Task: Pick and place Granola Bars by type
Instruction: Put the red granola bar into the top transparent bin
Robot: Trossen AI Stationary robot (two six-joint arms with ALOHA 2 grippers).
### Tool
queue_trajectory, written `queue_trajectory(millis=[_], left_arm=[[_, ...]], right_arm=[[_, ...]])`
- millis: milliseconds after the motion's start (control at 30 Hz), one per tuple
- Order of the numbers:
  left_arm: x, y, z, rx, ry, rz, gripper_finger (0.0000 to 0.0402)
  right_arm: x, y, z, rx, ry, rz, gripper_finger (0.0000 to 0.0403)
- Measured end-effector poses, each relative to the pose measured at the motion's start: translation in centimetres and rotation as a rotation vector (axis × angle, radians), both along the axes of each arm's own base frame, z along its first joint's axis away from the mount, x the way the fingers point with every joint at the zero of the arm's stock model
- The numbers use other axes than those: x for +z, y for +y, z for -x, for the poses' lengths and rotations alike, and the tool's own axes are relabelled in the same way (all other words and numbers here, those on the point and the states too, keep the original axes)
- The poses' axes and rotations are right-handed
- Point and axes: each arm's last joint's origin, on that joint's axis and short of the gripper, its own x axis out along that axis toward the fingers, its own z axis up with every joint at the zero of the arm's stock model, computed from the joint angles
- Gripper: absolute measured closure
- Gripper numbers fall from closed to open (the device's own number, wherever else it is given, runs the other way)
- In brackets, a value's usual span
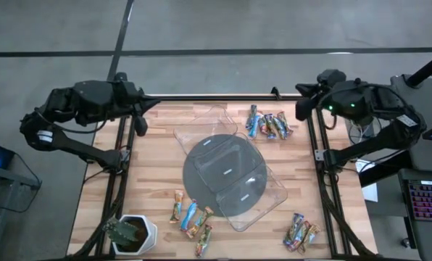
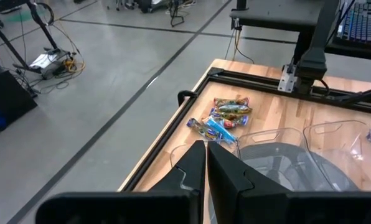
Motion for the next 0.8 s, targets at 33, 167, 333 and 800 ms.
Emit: queue_trajectory(millis=[33, 167, 333, 800], left_arm=[[0.0, 0.0, 0.0, 0.0, -0.001, 0.0, 0.0402], [0.0, 0.0, 0.0, 0.0, -0.001, 0.0, 0.0402], [0.0, 0.0, 0.0, 0.0, 0.0, 0.0, 0.0402], [-0.1, 0.0, 0.0, 0.001, 0.005, 0.002, 0.0402]], right_arm=[[-0.2, -0.2, 0.2, -0.028, 0.011, -0.016, 0.0394], [-1.0, -0.9, 0.9, -0.094, 0.056, -0.103, 0.0394], [-2.1, -1.8, 1.1, -0.166, 0.124, -0.23, 0.0394], [-3.7, -3.4, -1.0, -0.129, 0.31, -0.318, 0.0305]])
